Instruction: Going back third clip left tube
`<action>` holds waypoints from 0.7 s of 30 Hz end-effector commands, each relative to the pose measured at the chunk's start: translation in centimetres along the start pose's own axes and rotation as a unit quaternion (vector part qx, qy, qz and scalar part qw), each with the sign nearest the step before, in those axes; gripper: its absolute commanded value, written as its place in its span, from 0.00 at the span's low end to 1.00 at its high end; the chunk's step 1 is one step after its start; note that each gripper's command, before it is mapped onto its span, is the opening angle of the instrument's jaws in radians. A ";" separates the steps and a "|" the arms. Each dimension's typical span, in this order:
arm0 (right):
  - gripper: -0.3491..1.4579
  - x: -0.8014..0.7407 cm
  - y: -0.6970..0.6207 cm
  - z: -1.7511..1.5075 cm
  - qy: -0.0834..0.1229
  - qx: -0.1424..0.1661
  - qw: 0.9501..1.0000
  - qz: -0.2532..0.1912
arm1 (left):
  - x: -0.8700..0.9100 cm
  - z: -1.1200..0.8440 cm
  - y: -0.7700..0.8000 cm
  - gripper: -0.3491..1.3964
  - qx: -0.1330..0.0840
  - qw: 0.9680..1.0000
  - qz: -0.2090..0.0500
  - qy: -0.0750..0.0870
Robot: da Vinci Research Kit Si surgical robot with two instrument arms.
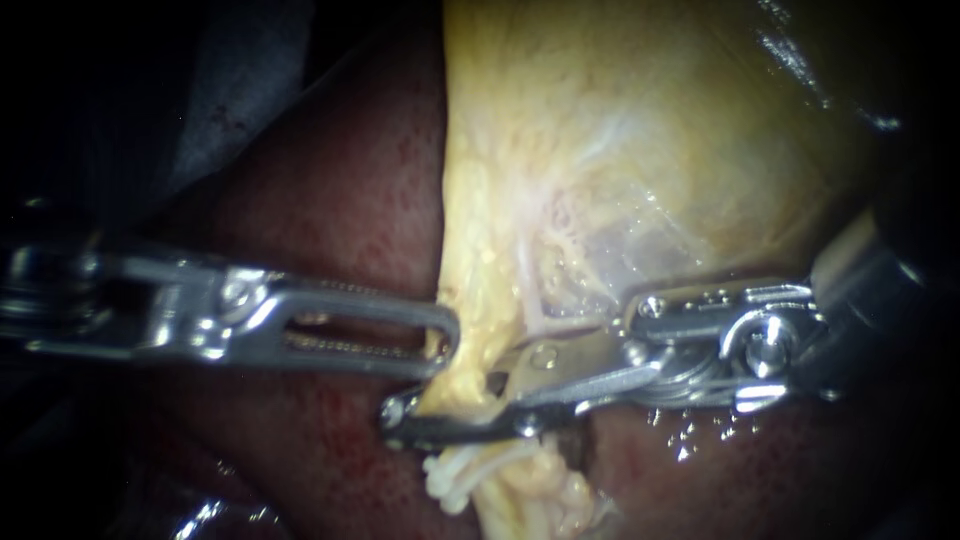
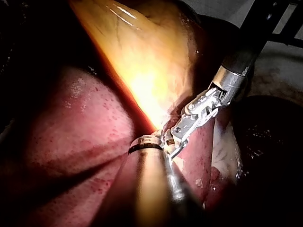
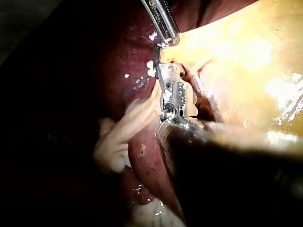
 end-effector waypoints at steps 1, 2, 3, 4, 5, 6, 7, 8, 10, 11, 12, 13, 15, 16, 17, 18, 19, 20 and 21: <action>0.28 0.01 0.00 0.03 0.001 -0.001 1.000 0.000 | 0.00 0.00 0.00 0.00 0.000 1.000 0.000 0.000; 0.32 0.02 -0.01 0.06 0.002 -0.003 1.000 0.000 | 0.00 0.00 0.00 0.00 0.000 1.000 0.000 0.000; 0.37 0.03 -0.01 0.11 0.004 -0.006 1.000 0.000 | 0.00 0.00 0.00 0.00 0.000 1.000 0.000 0.000; 0.40 0.05 0.00 0.14 0.005 -0.008 1.000 0.003 | 0.00 0.00 0.00 0.00 0.000 1.000 0.000 0.000; 0.42 0.05 0.00 0.17 0.006 -0.010 1.000 -0.005 | 0.00 0.00 0.00 0.00 0.000 1.000 0.000 0.000; 0.44 0.06 0.01 0.20 0.007 -0.013 1.000 -0.014 | 0.00 0.00 0.00 0.00 0.000 1.000 0.000 0.000; 0.45 0.06 0.01 0.21 0.008 -0.015 1.000 -0.020 | 0.00 0.00 0.00 0.00 0.000 1.000 0.000 0.000; 0.46 0.06 0.02 0.22 0.007 -0.015 1.000 -0.023 | 0.00 0.00 0.00 0.00 0.000 1.000 0.000 0.000; 0.47 0.05 0.02 0.24 0.008 -0.017 0.999 -0.029 | 0.00 0.00 0.00 0.00 0.000 1.000 0.000 0.000; 0.47 0.04 0.03 0.24 0.008 -0.017 0.999 -0.029 | 0.00 0.00 0.00 0.00 0.000 1.000 0.000 0.000; 0.47 0.04 0.03 0.24 0.008 -0.017 0.999 -0.030 | 0.00 0.00 0.00 0.00 0.000 1.000 0.000 0.000; 0.47 0.04 0.03 0.24 0.008 -0.017 0.999 -0.030 | 0.00 0.00 0.00 0.00 0.000 1.000 0.000 0.000; 0.47 0.04 0.04 0.23 0.008 -0.017 0.999 -0.033 | 0.00 0.00 0.00 0.00 0.000 1.000 0.000 0.000; 0.47 0.04 0.04 0.22 0.008 -0.017 0.999 -0.033 | 0.00 0.00 0.00 0.00 0.000 1.000 0.000 0.000; 0.47 0.03 0.05 0.21 0.008 -0.017 0.999 -0.033 | 0.00 0.00 0.00 0.00 0.000 1.000 0.000 0.000; 0.47 0.03 0.05 0.20 0.008 -0.017 0.999 -0.033 | 0.00 0.00 0.00 0.00 0.000 1.000 0.000 0.000; 0.47 0.02 0.04 0.18 0.008 -0.016 0.999 -0.033 | 0.00 0.00 0.00 0.00 0.000 1.000 0.000 0.000; 0.47 0.01 0.04 0.16 0.007 -0.016 0.999 -0.033 | 0.00 0.00 0.00 0.00 0.000 1.000 0.000 0.000; 0.47 0.00 0.04 0.14 0.008 -0.016 0.999 -0.033 | 0.00 0.00 0.00 0.00 0.000 1.000 0.000 0.000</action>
